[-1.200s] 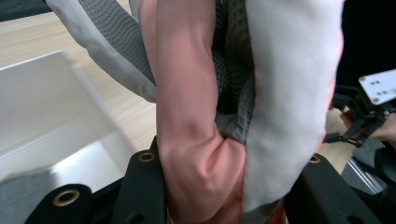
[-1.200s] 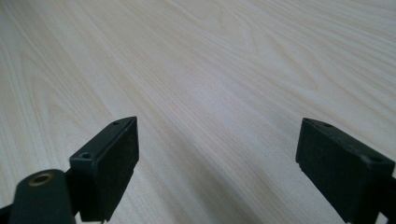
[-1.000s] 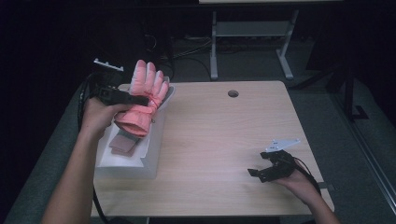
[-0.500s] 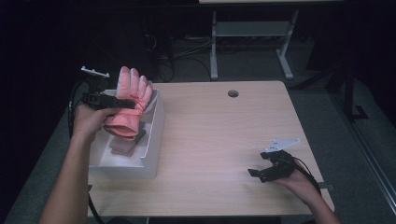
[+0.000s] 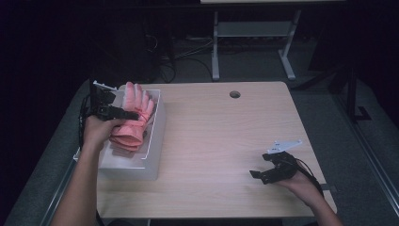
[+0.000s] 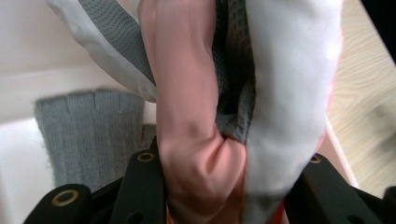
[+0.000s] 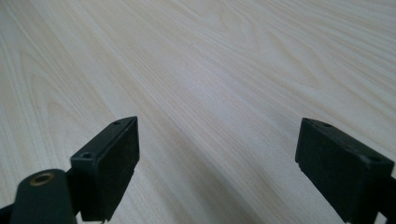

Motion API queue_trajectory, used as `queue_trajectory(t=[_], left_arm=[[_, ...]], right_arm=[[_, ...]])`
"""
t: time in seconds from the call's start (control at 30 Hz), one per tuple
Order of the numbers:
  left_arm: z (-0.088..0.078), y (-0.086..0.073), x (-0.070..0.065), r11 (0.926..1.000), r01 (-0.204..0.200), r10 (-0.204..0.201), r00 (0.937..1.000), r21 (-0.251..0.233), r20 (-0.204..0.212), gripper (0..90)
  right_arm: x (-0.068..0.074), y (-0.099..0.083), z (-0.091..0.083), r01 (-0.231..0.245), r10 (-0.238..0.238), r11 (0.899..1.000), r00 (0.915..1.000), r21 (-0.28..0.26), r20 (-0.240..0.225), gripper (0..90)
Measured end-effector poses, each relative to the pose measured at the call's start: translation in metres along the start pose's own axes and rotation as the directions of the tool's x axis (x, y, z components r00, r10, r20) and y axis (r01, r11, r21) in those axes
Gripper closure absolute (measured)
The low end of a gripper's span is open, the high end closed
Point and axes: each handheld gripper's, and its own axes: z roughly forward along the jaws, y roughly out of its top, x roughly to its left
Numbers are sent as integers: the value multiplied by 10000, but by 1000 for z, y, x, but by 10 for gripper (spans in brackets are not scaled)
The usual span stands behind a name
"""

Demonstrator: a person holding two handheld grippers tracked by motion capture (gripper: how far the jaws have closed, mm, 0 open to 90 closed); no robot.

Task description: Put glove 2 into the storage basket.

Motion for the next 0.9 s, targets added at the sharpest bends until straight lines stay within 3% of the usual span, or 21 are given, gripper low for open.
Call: queue_trajectory(t=[0.47, 0.7, 0.9], left_arm=[[47, -21, 17, 9948, 403, -404, 9992, 931, -13, 586], [57, -26, 17, 9928, 217, -223, 9997, 1174, 32, 545], [59, -26, 18, 9945, 106, -103, 9999, 1044, -32, 393]], right_arm=[[0, 0, 0, 19, -19, 10000, 10000, 23, 16, 134], [0, 0, 0, -28, 28, 10000, 10000, 34, 18, 134], [0, 0, 0, -30, 30, 10000, 10000, 20, 26, 135]])
